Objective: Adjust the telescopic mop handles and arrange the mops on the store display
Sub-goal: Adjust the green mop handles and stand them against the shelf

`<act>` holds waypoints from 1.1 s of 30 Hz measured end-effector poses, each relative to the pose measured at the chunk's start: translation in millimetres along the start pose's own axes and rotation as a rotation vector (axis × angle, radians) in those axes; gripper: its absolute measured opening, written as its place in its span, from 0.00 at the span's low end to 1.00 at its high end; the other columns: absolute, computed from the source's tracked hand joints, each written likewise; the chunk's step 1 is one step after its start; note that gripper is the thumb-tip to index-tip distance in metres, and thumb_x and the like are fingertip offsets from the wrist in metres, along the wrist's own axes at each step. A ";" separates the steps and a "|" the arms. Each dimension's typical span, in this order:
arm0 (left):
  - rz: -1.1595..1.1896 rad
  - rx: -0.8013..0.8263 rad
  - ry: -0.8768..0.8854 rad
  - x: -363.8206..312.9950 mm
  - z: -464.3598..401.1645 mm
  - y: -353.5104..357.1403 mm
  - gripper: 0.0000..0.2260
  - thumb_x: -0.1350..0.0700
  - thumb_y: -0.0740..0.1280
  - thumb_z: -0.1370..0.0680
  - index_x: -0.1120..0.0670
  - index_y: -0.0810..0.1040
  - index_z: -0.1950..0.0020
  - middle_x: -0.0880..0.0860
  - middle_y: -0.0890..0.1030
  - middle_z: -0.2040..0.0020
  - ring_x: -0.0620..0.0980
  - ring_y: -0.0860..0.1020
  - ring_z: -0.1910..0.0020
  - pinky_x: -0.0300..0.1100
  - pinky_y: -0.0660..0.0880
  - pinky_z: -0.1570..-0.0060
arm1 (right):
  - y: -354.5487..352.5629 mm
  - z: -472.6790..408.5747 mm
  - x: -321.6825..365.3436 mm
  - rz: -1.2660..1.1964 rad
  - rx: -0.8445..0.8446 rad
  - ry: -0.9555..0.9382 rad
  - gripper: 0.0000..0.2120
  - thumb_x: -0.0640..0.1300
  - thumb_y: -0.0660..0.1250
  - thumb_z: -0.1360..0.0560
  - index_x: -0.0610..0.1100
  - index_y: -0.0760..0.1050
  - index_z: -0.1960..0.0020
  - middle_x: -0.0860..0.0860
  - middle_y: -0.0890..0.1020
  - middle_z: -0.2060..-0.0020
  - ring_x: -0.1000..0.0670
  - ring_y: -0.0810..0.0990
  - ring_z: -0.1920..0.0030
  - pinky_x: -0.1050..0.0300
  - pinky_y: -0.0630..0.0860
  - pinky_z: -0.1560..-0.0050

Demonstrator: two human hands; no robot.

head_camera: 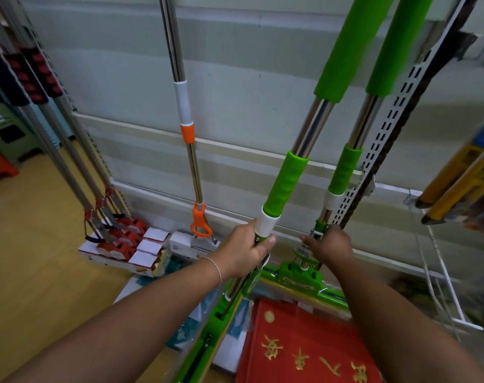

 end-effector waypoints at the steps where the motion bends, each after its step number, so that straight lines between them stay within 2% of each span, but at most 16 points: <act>1: 0.002 0.002 -0.005 -1.1 0.2 2.6 0.10 0.43 0.61 0.24 0.45 0.65 0.61 0.46 0.72 0.66 0.48 0.71 0.64 0.43 0.66 0.63 | 0.5 -1.6 1.3 -0.002 0.007 -0.004 0.23 0.61 0.75 0.32 0.44 0.75 0.52 0.47 0.80 0.61 0.45 0.76 0.62 0.55 0.71 0.63; 9: 0.050 0.031 -0.002 -15.1 5.0 18.1 0.10 0.44 0.61 0.23 0.46 0.66 0.61 0.46 0.71 0.66 0.45 0.70 0.65 0.42 0.67 0.63 | -3.2 -9.5 5.2 -0.052 0.051 0.026 0.24 0.58 0.77 0.32 0.43 0.71 0.51 0.48 0.76 0.61 0.45 0.75 0.58 0.54 0.71 0.60; 12: 0.066 0.040 -0.013 -17.7 5.8 20.6 0.09 0.44 0.61 0.23 0.47 0.67 0.59 0.46 0.71 0.65 0.45 0.71 0.65 0.44 0.69 0.62 | -1.6 -11.4 1.8 -0.102 0.056 0.026 0.23 0.57 0.76 0.30 0.43 0.69 0.50 0.47 0.76 0.59 0.42 0.77 0.55 0.52 0.72 0.59; 14: 0.075 0.045 -0.009 -19.8 5.0 21.9 0.09 0.44 0.61 0.23 0.48 0.68 0.58 0.46 0.72 0.64 0.45 0.71 0.64 0.45 0.70 0.60 | 1.5 -11.8 -4.8 -0.116 0.077 0.049 0.26 0.60 0.74 0.29 0.41 0.70 0.46 0.43 0.79 0.54 0.40 0.79 0.50 0.50 0.74 0.55; 17: 0.078 0.050 0.002 -23.4 2.7 24.9 0.10 0.44 0.61 0.23 0.49 0.67 0.60 0.47 0.71 0.65 0.44 0.70 0.64 0.44 0.69 0.60 | -1.8 -7.1 -15.8 -0.203 0.101 0.134 0.37 0.61 0.75 0.31 0.39 0.67 0.33 0.41 0.79 0.43 0.39 0.79 0.43 0.49 0.76 0.48; 18: 0.080 0.054 0.004 -24.3 1.9 26.4 0.11 0.44 0.61 0.23 0.48 0.67 0.61 0.46 0.70 0.65 0.43 0.69 0.65 0.43 0.68 0.61 | -4.6 -2.9 -18.7 -0.199 0.085 0.153 0.37 0.59 0.76 0.31 0.39 0.67 0.33 0.41 0.78 0.42 0.38 0.79 0.43 0.49 0.77 0.48; 20: 0.084 0.060 0.008 -26.6 0.5 29.6 0.11 0.45 0.61 0.23 0.48 0.66 0.62 0.46 0.70 0.66 0.41 0.69 0.66 0.40 0.66 0.64 | -8.8 9.7 -20.3 -0.118 0.062 0.131 0.26 0.53 0.76 0.29 0.39 0.70 0.41 0.41 0.79 0.47 0.40 0.80 0.48 0.49 0.79 0.52; 22: 0.101 0.062 0.019 -29.4 -0.8 33.2 0.11 0.46 0.62 0.23 0.48 0.66 0.62 0.45 0.69 0.66 0.40 0.68 0.67 0.35 0.66 0.65 | -5.0 29.3 -14.8 -0.086 0.164 0.059 0.11 0.46 0.73 0.27 0.44 0.72 0.53 0.45 0.80 0.55 0.43 0.80 0.53 0.51 0.78 0.55; 23: 0.118 0.063 0.024 -30.8 -1.8 35.2 0.11 0.47 0.62 0.23 0.48 0.66 0.63 0.44 0.68 0.67 0.39 0.68 0.67 0.33 0.65 0.66 | 1.4 41.8 -11.8 -0.082 0.283 0.000 0.08 0.42 0.72 0.27 0.46 0.72 0.56 0.48 0.79 0.58 0.46 0.80 0.54 0.54 0.79 0.54; 24: 0.136 0.070 0.027 -33.0 -2.8 37.5 0.11 0.47 0.62 0.23 0.48 0.65 0.64 0.44 0.68 0.68 0.39 0.68 0.68 0.33 0.64 0.67 | 7.7 57.6 -6.5 -0.058 0.430 -0.081 0.08 0.39 0.72 0.28 0.48 0.74 0.54 0.52 0.79 0.58 0.51 0.79 0.54 0.59 0.78 0.54; 25: 0.152 0.086 0.028 -35.6 -4.3 40.8 0.11 0.47 0.62 0.24 0.48 0.65 0.64 0.45 0.67 0.68 0.38 0.68 0.69 0.33 0.64 0.67 | 12.7 75.5 -0.6 -0.005 0.585 -0.168 0.13 0.38 0.72 0.28 0.48 0.75 0.47 0.54 0.79 0.53 0.55 0.78 0.51 0.66 0.75 0.53; 27: 0.183 0.128 0.034 -39.6 -6.8 48.3 0.12 0.46 0.62 0.24 0.49 0.66 0.64 0.45 0.67 0.68 0.37 0.67 0.70 0.33 0.63 0.67 | 23.5 103.0 3.1 0.031 0.791 -0.287 0.31 0.39 0.75 0.30 0.48 0.68 0.30 0.57 0.75 0.42 0.58 0.73 0.42 0.69 0.69 0.47; 29: 0.208 0.156 0.030 -41.8 -8.5 54.4 0.13 0.43 0.62 0.25 0.49 0.67 0.64 0.45 0.68 0.68 0.37 0.67 0.69 0.34 0.64 0.67 | 30.5 114.0 -1.1 -0.058 0.841 -0.288 0.38 0.40 0.78 0.32 0.48 0.65 0.27 0.57 0.75 0.40 0.58 0.73 0.39 0.67 0.70 0.41; 33: 0.230 0.188 0.004 -39.7 -14.0 62.6 0.17 0.37 0.61 0.29 0.50 0.69 0.64 0.47 0.70 0.67 0.44 0.69 0.66 0.42 0.66 0.62 | 33.8 112.2 -17.0 -0.192 0.752 -0.243 0.28 0.42 0.79 0.33 0.51 0.72 0.37 0.54 0.81 0.41 0.53 0.79 0.41 0.61 0.75 0.37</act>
Point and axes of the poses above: each hand's wrist, its own z-axis away from the middle knuckle, its own y-axis out of the palm, x = y × z, the point moved 5 cm from there along -z, towards the middle knuckle
